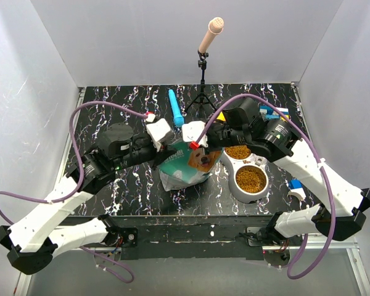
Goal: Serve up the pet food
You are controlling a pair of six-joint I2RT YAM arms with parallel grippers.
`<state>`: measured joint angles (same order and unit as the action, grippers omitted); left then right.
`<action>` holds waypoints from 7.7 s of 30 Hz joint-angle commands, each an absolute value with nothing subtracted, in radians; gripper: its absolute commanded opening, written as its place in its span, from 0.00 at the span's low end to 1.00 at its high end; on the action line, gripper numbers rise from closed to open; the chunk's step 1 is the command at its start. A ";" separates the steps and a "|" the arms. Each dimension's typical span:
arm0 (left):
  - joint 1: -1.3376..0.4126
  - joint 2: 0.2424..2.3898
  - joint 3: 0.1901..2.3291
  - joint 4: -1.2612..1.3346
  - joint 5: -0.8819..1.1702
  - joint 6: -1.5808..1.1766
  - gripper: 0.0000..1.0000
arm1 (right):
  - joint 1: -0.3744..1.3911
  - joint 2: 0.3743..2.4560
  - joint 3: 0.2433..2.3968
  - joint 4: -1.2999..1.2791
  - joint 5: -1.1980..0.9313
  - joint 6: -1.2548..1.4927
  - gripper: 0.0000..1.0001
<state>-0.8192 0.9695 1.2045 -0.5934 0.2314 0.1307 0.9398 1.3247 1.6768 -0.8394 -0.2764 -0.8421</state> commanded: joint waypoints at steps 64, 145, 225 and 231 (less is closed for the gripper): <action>-0.822 0.796 1.152 -0.583 0.244 0.008 0.13 | 1.104 1.425 1.733 -0.781 -0.117 -0.911 0.01; -0.824 1.236 1.621 -0.890 0.265 0.201 0.71 | 0.815 1.278 1.698 -0.871 -0.238 -0.859 0.01; -0.831 1.144 1.793 -0.686 -0.130 0.100 0.71 | 0.755 1.013 1.646 -0.568 0.062 -0.244 0.87; -0.831 1.239 1.871 -0.753 0.131 0.132 0.70 | 0.755 1.005 1.658 -0.659 -0.171 -0.297 0.89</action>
